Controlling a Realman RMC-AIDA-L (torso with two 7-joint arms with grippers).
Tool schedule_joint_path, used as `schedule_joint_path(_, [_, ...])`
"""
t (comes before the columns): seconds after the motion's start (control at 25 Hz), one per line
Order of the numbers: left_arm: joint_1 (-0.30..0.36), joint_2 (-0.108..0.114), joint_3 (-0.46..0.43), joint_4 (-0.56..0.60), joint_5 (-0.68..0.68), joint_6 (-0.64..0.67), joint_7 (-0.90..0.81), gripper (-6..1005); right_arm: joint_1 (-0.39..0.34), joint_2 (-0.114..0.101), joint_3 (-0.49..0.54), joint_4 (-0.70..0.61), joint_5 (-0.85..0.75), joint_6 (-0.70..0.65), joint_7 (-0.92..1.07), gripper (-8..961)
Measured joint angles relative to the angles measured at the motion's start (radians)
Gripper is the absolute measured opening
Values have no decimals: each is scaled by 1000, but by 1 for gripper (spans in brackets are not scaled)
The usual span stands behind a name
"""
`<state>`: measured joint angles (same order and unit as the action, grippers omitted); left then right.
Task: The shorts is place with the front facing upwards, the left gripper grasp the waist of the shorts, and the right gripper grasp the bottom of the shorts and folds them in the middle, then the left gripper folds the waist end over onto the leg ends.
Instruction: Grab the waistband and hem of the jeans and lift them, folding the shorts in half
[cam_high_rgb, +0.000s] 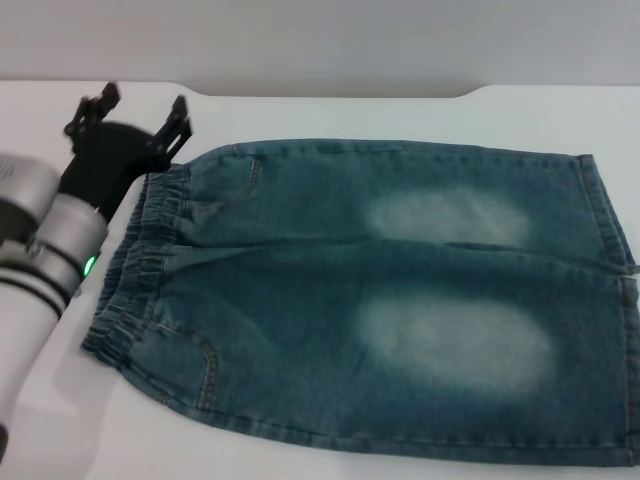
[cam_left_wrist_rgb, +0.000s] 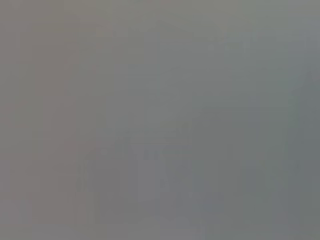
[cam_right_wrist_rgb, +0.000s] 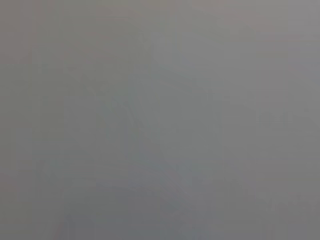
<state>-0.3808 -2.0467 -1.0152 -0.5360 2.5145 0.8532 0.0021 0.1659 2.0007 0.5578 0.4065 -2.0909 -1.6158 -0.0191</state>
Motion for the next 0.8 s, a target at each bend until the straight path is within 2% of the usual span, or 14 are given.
schedule_joint_path(0.12, [2,5,-75,-93,96,-121,1,836,-8,-106,18,192,7,158,1,584])
schedule_joint_path(0.16, [5,5,-98,-118,121,-154,1,837,-15,-149,42,277,8,252,-5,584])
schedule_joint_path(0.2, [14,3,-137,-170,170,-223,1,837,-23,-182,68,352,8,342,-18,584])
schedule_joint_path(0.28, [29,2,-182,-247,218,-324,2,837,-53,-234,158,500,6,518,-86,584])
schedule_joint_path(0.36, [52,1,-238,-369,260,-492,2,837,-88,-260,264,629,4,706,-172,584])
schedule_joint_path(0.44, [74,5,-291,-514,292,-694,5,836,-136,-267,428,785,3,966,-281,584])
schedule_joint_path(0.52, [96,7,-329,-646,309,-854,25,836,-182,-241,616,939,2,1257,-374,584])
schedule_joint_path(0.6, [116,0,-375,-771,313,-1017,68,836,-217,-184,785,1061,-14,1492,-452,584])
schedule_joint_path(0.64, [120,-4,-389,-806,313,-1067,81,836,-234,-140,870,1124,-39,1634,-505,584])
schedule_joint_path(0.68, [124,-7,-425,-899,311,-1229,106,837,-244,-102,931,1162,-65,1713,-535,584])
schedule_joint_path(0.72, [124,-7,-425,-899,311,-1229,106,837,-254,-52,999,1216,-107,1818,-575,584])
schedule_joint_path(0.76, [121,-6,-439,-936,311,-1306,112,837,-259,-1,1063,1265,-158,1913,-601,584])
schedule_joint_path(0.8, [117,-7,-452,-971,311,-1386,119,837,-264,39,1110,1310,-212,1996,-619,584])
